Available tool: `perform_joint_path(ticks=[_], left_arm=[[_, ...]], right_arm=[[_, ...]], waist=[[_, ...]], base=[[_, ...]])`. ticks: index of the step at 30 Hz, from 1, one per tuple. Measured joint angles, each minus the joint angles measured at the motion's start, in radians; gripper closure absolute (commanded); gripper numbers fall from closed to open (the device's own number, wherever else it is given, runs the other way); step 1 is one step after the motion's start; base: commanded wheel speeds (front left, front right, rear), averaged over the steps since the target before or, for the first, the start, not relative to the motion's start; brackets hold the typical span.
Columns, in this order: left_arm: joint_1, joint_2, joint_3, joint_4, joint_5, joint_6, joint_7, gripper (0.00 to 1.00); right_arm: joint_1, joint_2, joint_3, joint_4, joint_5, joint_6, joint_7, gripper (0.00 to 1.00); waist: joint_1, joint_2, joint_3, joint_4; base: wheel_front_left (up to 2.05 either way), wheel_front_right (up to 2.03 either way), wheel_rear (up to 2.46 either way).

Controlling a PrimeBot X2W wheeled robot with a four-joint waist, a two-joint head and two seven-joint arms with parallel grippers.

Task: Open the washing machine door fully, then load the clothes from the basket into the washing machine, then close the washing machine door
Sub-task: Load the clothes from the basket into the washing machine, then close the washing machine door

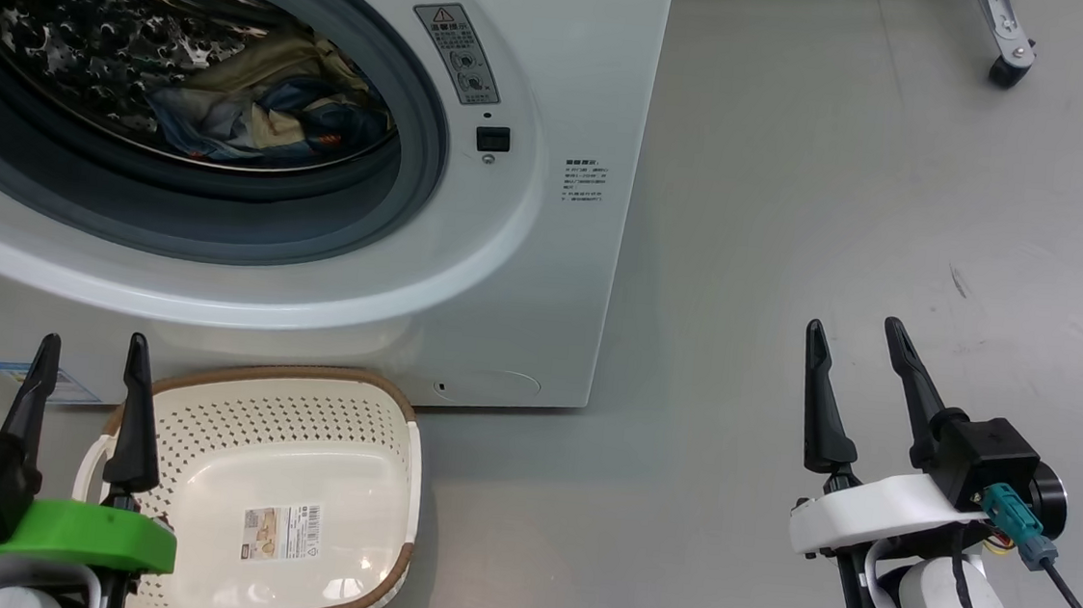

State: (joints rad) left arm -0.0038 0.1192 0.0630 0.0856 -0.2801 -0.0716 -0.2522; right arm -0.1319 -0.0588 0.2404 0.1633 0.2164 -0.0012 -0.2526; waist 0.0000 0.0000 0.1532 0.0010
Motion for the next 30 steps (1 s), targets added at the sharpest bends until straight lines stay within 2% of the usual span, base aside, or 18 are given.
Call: perform_joint_path(ticks=[30], left_arm=[[0.005, -0.025, 0.034, 0.002, 0.026, -0.025, 0.000, 0.00]], right_arm=[[0.001, 0.002, -0.005, -0.005, 0.000, 0.001, 0.000, 0.00]], waist=[[0.0000, 0.0000, -0.006, -0.005]], base=[[0.00, 0.00, 0.00]])
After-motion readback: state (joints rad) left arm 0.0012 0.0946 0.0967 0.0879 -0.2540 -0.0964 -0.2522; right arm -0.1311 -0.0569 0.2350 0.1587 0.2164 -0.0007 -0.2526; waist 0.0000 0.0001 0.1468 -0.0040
